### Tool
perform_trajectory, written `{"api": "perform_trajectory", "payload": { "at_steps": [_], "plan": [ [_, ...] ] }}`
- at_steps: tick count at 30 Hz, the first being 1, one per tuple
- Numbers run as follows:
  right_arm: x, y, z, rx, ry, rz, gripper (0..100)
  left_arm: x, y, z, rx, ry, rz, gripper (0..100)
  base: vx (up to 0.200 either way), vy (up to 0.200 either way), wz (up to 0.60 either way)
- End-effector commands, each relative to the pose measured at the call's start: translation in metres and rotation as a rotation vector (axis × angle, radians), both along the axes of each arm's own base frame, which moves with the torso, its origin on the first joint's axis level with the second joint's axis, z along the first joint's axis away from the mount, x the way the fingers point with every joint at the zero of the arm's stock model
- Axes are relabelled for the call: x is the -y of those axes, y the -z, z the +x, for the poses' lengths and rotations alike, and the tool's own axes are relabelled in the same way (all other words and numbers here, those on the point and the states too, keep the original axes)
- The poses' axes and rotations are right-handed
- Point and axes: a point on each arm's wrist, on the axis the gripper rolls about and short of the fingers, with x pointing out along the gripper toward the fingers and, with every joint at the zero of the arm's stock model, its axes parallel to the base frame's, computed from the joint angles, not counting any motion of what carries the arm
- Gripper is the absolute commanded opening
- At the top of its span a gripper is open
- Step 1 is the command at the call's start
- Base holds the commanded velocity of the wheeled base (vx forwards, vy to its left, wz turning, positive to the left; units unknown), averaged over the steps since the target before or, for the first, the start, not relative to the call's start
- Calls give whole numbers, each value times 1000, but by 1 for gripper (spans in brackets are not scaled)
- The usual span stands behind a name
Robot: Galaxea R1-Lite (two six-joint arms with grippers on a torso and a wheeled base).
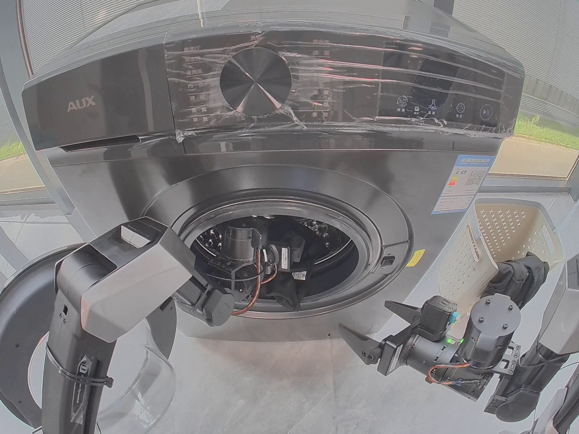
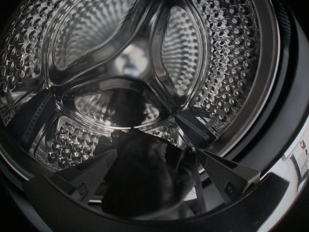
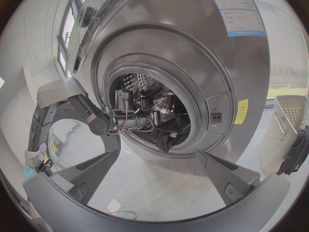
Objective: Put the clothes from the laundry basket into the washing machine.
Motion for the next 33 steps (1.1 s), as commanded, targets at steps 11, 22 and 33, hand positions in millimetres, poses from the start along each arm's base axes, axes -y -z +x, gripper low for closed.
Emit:
{"api": "perform_trajectory", "payload": {
  "at_steps": [11,22,33],
  "plan": [
    [5,-6,1,14,13,20,100,6,21,-33,-109,133,62,100,0,0,0],
    [4,0,2,-3,9,3,100,6,57,-24,-152,120,107,100,0,0,0],
    [4,0,2,-6,9,3,100,8,51,-17,-129,89,118,0,0,0,0]
  ]
}}
